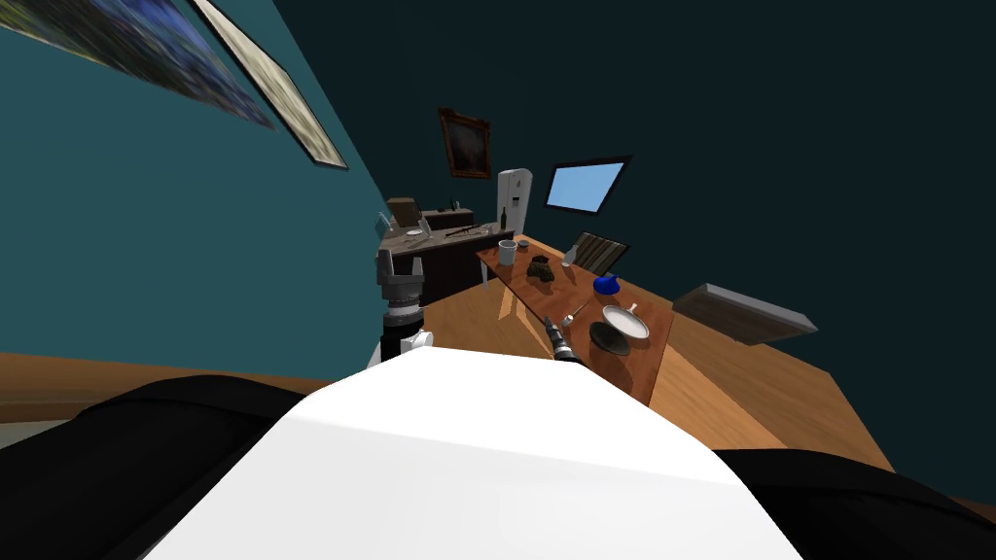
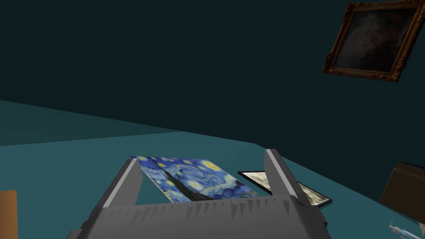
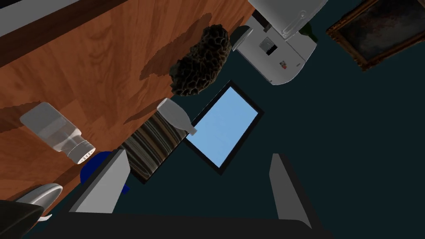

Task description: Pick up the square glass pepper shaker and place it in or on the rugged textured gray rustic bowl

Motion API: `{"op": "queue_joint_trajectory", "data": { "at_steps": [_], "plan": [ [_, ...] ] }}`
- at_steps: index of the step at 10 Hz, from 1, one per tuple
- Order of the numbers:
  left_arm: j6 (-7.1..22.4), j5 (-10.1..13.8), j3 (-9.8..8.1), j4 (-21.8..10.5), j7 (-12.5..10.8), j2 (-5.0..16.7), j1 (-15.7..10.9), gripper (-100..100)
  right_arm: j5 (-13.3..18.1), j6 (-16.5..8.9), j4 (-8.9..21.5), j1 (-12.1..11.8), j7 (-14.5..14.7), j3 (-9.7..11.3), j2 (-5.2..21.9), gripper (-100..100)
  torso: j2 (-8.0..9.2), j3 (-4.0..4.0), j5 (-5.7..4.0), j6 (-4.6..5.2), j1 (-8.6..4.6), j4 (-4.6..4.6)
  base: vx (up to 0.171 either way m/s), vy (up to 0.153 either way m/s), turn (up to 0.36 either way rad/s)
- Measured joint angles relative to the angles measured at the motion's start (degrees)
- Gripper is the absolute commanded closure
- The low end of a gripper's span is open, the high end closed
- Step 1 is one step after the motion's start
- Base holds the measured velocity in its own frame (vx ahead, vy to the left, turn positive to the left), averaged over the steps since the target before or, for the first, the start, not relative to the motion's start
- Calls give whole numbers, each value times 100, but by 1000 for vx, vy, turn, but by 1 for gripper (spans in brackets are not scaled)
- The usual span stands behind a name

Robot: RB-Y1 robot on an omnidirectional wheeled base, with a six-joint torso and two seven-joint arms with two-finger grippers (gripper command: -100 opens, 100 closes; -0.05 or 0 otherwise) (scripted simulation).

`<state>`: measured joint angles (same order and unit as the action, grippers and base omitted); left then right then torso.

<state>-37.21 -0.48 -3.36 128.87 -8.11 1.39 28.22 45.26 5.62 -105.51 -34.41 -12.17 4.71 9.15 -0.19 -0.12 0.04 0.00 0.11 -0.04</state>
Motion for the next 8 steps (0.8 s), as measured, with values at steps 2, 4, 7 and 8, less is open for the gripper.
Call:
{"op": "queue_joint_trajectory", "data": {
  "at_steps": [2,4,7,8],
  "plan": [
    [0,0,0,0,0,0,0,0,245,-272,151,14,-61,35,97,-100,3,2,-2,0,-7,1,54,16,24],
    [0,0,0,0,0,0,0,0,519,-422,349,-21,-44,25,60,-100,0,0,-1,0,-6,0,52,21,27],
    [0,0,0,0,0,0,0,0,972,-893,652,-8,-103,97,169,-100,-8,-5,-1,0,-6,-2,78,17,48],
    [0,0,0,0,0,0,0,0,1119,-1070,763,10,-116,119,230,-100,-9,-5,-2,-1,-9,-2,55,4,24]
  ]
}}
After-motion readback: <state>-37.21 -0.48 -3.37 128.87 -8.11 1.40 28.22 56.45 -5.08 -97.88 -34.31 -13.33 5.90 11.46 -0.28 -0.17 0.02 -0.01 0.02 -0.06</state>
